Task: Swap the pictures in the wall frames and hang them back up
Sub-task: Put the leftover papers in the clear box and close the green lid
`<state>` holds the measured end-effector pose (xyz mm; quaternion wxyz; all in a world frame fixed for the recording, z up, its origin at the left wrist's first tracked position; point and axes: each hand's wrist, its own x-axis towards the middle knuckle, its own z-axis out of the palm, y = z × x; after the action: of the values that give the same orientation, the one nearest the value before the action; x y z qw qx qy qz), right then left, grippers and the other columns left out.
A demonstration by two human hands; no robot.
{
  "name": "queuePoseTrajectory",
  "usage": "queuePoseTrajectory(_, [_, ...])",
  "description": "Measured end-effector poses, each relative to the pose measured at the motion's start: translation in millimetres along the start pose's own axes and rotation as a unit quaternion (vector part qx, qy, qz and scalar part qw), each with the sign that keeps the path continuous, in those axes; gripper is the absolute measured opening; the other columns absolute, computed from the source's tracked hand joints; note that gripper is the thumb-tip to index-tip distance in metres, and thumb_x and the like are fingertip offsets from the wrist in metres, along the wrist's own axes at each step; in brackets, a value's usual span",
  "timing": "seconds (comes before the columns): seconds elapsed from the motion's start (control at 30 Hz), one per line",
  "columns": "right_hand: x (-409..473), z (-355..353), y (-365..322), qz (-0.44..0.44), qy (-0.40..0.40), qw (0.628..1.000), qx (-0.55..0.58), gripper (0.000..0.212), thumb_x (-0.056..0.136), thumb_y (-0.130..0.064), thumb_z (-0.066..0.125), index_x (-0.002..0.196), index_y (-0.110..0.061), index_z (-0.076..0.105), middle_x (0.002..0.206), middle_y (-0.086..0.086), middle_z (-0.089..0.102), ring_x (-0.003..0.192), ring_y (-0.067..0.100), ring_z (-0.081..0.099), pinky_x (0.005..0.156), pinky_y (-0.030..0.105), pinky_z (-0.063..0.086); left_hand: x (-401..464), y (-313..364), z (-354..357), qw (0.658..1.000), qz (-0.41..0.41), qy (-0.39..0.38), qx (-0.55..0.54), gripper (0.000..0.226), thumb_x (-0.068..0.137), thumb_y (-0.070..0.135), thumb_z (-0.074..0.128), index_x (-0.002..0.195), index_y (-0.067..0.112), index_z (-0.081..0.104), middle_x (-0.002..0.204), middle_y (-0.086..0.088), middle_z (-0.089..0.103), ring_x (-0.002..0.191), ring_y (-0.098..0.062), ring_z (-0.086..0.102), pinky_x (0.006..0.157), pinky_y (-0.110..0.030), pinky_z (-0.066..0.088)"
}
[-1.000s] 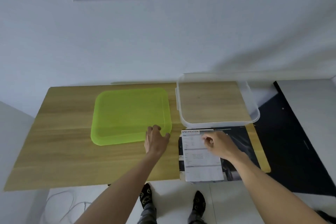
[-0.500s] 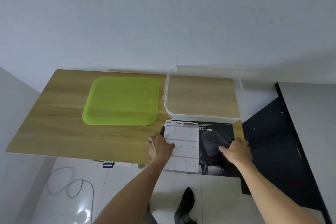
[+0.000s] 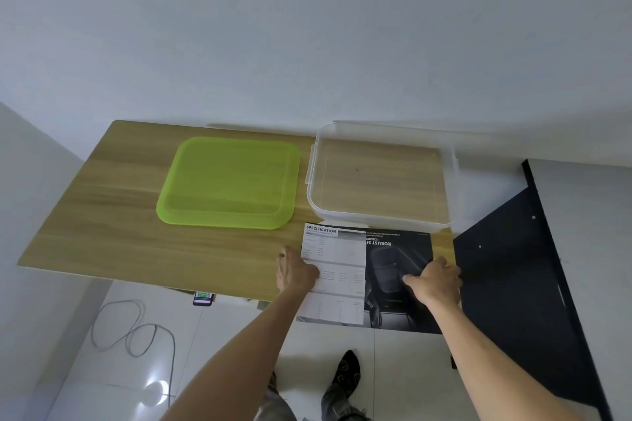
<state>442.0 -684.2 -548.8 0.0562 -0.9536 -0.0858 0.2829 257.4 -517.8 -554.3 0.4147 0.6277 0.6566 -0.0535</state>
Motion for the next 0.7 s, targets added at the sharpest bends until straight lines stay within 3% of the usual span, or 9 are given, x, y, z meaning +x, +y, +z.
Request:
queuePoseTrajectory(0.1, [5.0, -2.4, 0.4, 0.009, -0.012, 1.000, 0.027, 0.088, 0.078, -0.037, 0.082, 0.141, -0.004, 0.031, 0.141, 0.024, 0.037, 0.124, 0.045, 0.046, 0.096, 0.051, 0.050, -2.2, -5.1, -3.6, 0.998, 0.031, -0.012, -0.057, 0.037, 0.076, 0.006, 0.066, 0.108, 0.010, 0.048, 0.104, -0.005, 0.062, 0.099, -0.029, 0.060, 0.081, -0.040, 0.051])
queuePoseTrajectory(0.27, [8.9, -3.7, 13.2, 0.005, -0.051, 0.988, 0.143, 0.096, 0.067, -0.029, 0.092, 0.139, -0.011, 0.030, 0.136, 0.023, 0.035, 0.111, 0.044, 0.055, 0.091, 0.050, 0.053, -8.1, -18.7, -12.7, 0.971, 0.045, -0.088, -0.218, 0.042, 0.075, -0.012, 0.056, 0.106, 0.016, 0.062, 0.096, -0.003, 0.073, 0.084, -0.023, 0.070, 0.072, -0.039, 0.060])
queuePoseTrajectory(0.4, [11.8, -2.0, 31.1, -0.019, -0.067, 0.977, 0.203, 0.078, 0.060, -0.033, 0.094, 0.122, -0.019, 0.050, 0.127, 0.013, 0.045, 0.104, 0.035, 0.059, 0.089, 0.044, 0.055, -14.3, -29.0, -26.0, 0.953, 0.023, -0.116, -0.280, 0.042, 0.075, -0.019, 0.059, 0.096, 0.016, 0.067, 0.093, -0.012, 0.072, 0.077, -0.025, 0.069, 0.063, -0.032, 0.056])
queuePoseTrajectory(0.47, [14.7, -2.8, 40.8, -0.025, -0.076, 0.966, 0.248, 0.062, 0.063, -0.032, 0.092, 0.113, -0.021, 0.057, 0.122, 0.008, 0.057, 0.104, 0.029, 0.061, 0.093, 0.046, 0.054, -13.6, -37.3, -31.3, 0.941, 0.011, -0.135, -0.309, 0.043, 0.074, -0.021, 0.060, 0.100, 0.012, 0.066, 0.097, -0.016, 0.073, 0.080, -0.028, 0.069, 0.064, -0.033, 0.055])
queuePoseTrajectory(0.6, [7.5, -16.6, 54.0, -0.037, -0.139, 0.928, 0.343, 0.045, 0.078, -0.010, 0.082, 0.114, -0.015, 0.057, 0.117, 0.007, 0.062, 0.104, 0.027, 0.063, 0.092, 0.044, 0.054, -13.8, -50.4, -45.8, 0.926, -0.001, -0.160, -0.343, 0.049, 0.072, -0.021, 0.064, 0.111, 0.009, 0.064, 0.098, -0.012, 0.075, 0.083, -0.027, 0.071, 0.065, -0.032, 0.055])
queuePoseTrajectory(0.7, [0.7, -22.5, 62.8, -0.034, -0.196, 0.901, 0.385, 0.050, 0.079, -0.004, 0.080, 0.121, -0.017, 0.055, 0.117, 0.010, 0.064, 0.103, 0.029, 0.067, 0.090, 0.045, 0.058, -17.0, -55.1, -58.2, 0.921, 0.009, -0.176, -0.348, 0.049, 0.072, -0.021, 0.066, 0.111, 0.009, 0.064, 0.097, -0.012, 0.075, 0.079, -0.024, 0.071, 0.058, -0.029, 0.055])
